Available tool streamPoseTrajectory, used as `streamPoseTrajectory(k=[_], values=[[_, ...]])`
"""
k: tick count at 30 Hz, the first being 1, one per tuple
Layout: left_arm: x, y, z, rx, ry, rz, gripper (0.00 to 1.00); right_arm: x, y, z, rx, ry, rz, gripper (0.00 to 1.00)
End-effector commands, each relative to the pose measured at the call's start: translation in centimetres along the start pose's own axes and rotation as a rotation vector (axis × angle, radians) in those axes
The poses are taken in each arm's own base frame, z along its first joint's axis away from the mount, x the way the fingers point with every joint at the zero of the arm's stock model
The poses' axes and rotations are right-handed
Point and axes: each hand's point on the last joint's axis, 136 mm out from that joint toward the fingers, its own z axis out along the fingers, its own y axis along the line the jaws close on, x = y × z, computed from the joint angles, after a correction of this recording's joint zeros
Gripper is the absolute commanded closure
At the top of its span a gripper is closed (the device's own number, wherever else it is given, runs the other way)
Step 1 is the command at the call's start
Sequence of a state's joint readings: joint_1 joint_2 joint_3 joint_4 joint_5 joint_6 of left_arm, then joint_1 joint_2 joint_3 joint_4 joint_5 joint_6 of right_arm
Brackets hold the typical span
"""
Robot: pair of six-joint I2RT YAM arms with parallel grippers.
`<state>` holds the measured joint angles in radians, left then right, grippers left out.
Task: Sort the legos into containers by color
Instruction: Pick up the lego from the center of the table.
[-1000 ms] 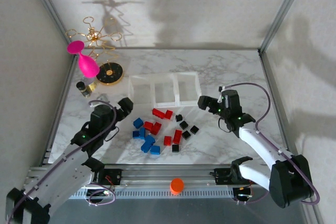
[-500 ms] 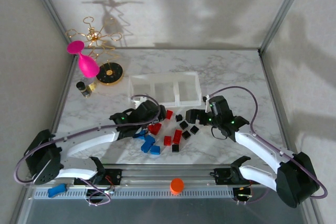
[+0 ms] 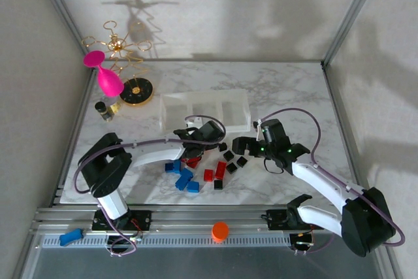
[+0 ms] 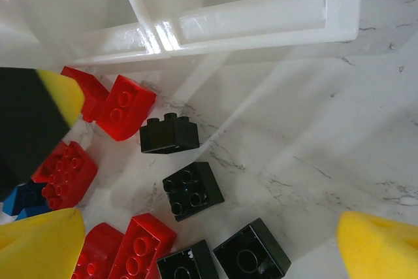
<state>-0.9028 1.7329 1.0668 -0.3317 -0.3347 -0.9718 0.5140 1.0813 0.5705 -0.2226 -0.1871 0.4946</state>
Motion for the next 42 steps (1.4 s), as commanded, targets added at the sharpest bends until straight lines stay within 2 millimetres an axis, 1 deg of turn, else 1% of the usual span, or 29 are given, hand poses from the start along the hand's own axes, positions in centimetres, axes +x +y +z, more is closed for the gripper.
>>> streamPoseTrajectory(k=[1,5,10,12,17,21,26,31,33,37,42], values=[[-0.2,1.6,0.7,-0.096,-0.029,-0.024,0.21,-0.6,0.3,-0.6,-0.031,-0.009,0.025,0.01],[-0.6,2.4,1.1,-0.136,-0.055,-0.061,0.21,-0.6,0.1,-0.6,-0.038,-0.006,0.025,0.01],[-0.3,3.3,1.3,-0.156,-0.063,-0.115,0.24,-0.6,-0.2,-0.4,-0.029,0.0,0.029,0.01],[-0.1,3.4,1.5,-0.142,-0.062,-0.138,0.25,-0.6,-0.5,-0.3,-0.023,0.004,0.033,0.01],[-0.5,3.4,2.2,-0.144,-0.055,-0.148,0.27,-0.5,-0.5,-0.1,-0.023,0.013,0.027,0.01],[-0.5,3.9,2.3,-0.154,-0.064,-0.165,0.3,-0.4,-0.8,-0.1,-0.012,0.019,0.021,0.01],[0.4,3.2,3.2,-0.134,-0.028,-0.166,0.34,-0.5,-0.7,-0.1,-0.021,0.015,0.025,0.01],[0.8,4.1,3.4,-0.162,-0.029,-0.172,0.35,-0.4,-0.7,-0.1,-0.024,0.019,0.028,0.01],[1.0,4.1,3.6,-0.156,-0.027,-0.177,0.37,-0.4,-0.7,0.0,-0.025,0.018,0.027,0.01],[0.6,3.4,3.9,-0.154,-0.037,-0.173,0.42,-0.4,-0.7,0.2,-0.03,0.025,0.032,0.01],[0.1,3.2,3.6,-0.152,-0.05,-0.173,0.5,-0.3,-0.7,0.0,-0.027,0.023,0.026,0.01]])
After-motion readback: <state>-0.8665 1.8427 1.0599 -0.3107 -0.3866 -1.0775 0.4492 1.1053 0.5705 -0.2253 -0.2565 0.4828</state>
